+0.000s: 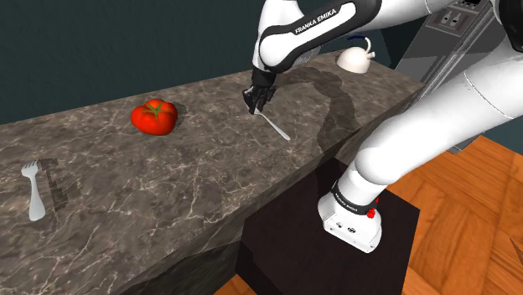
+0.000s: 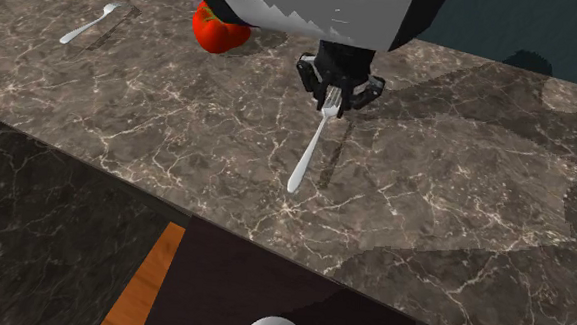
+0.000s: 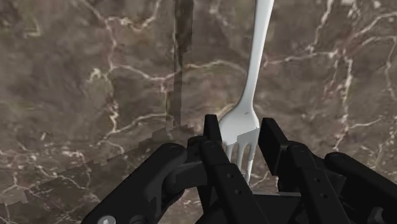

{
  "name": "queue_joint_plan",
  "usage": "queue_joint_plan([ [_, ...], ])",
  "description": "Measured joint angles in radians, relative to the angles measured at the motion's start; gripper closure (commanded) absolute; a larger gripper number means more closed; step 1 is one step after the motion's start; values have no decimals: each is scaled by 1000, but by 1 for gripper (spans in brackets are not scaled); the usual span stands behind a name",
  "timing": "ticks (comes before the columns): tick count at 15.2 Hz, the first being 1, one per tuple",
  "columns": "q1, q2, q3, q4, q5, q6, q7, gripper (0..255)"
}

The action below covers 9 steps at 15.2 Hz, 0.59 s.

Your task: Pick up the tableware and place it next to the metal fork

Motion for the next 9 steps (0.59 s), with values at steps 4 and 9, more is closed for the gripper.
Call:
queue_joint_plan([
  [4,1,-39,-2,27,1,-66,0,255],
  [9,1,-74,-4,66,0,-141,1,255],
])
